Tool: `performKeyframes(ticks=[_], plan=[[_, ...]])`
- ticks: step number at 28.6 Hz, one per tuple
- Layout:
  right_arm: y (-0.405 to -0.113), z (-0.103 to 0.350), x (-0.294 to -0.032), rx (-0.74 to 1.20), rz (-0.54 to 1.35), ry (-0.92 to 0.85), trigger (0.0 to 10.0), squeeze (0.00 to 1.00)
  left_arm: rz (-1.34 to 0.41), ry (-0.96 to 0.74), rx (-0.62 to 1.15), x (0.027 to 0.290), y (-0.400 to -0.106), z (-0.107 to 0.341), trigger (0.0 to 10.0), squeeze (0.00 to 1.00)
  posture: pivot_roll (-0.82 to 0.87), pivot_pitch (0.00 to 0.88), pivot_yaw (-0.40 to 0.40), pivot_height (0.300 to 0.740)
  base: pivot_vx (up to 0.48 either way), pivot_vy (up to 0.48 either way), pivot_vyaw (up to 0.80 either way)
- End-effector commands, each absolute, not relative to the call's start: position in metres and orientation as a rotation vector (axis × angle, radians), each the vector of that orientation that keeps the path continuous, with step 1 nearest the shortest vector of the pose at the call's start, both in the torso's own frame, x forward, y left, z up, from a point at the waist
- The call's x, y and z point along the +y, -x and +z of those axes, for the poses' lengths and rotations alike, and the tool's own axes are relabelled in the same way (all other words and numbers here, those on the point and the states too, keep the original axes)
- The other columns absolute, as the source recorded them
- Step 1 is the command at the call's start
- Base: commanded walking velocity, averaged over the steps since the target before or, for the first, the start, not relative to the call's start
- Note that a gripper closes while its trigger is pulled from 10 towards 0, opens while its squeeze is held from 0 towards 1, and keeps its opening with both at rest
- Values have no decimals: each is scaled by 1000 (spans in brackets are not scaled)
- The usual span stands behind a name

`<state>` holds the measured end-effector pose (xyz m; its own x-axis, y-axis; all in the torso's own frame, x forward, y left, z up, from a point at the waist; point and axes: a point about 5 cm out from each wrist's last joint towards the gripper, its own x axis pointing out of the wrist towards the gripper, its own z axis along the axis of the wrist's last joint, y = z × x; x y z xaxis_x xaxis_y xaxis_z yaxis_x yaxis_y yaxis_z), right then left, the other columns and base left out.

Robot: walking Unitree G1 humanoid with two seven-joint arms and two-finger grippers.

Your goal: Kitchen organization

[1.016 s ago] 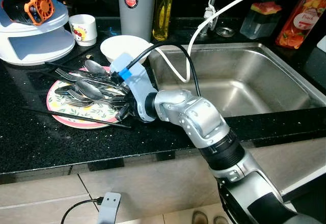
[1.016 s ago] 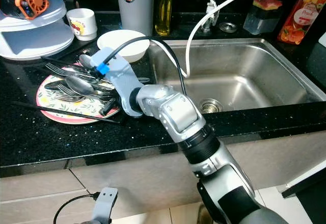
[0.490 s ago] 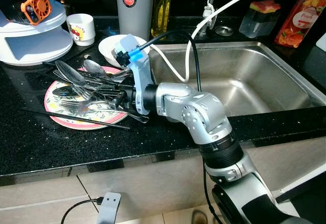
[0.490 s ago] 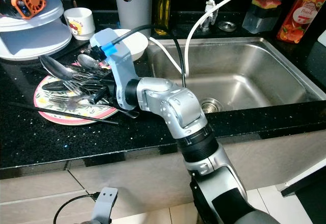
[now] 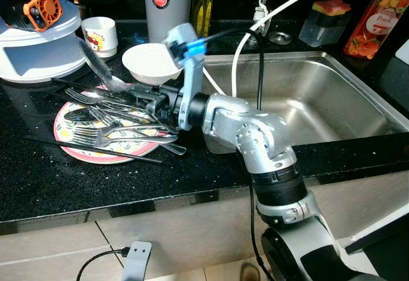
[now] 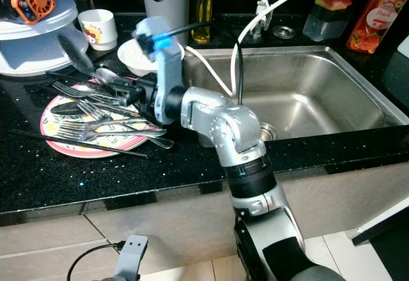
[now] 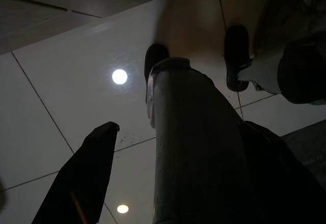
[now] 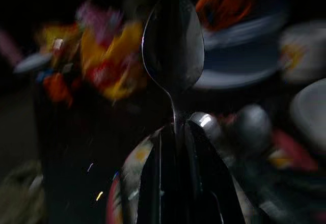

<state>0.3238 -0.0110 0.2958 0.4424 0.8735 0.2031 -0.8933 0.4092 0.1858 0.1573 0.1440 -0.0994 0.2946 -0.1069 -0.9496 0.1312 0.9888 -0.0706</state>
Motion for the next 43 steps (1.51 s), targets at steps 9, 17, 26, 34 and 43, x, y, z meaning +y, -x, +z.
performKeyframes(ticks=[9,17,26,34,43], plan=[[-342,301,-80,-220,903,-445,10000,0,-181,-18,1367,139,-128,-109,10000,0,8,66,-80,740,0,0,0],[-359,271,-113,-98,641,-240,10000,0,-190,-19,1380,137,-123,-111,10000,0,-6,93,-83,740,0,0,-677],[-378,245,-125,78,439,164,10000,0,-190,-40,1421,137,-110,-115,10000,0,-2,185,-104,740,0,0,0],[-397,230,-118,144,376,365,10000,0,-138,-45,1477,140,-90,-119,10000,0,15,264,-125,740,0,0,0],[-414,241,-121,164,315,548,10000,0,-62,-60,1516,145,-73,-123,10000,0,42,337,-126,740,0,0,0]])
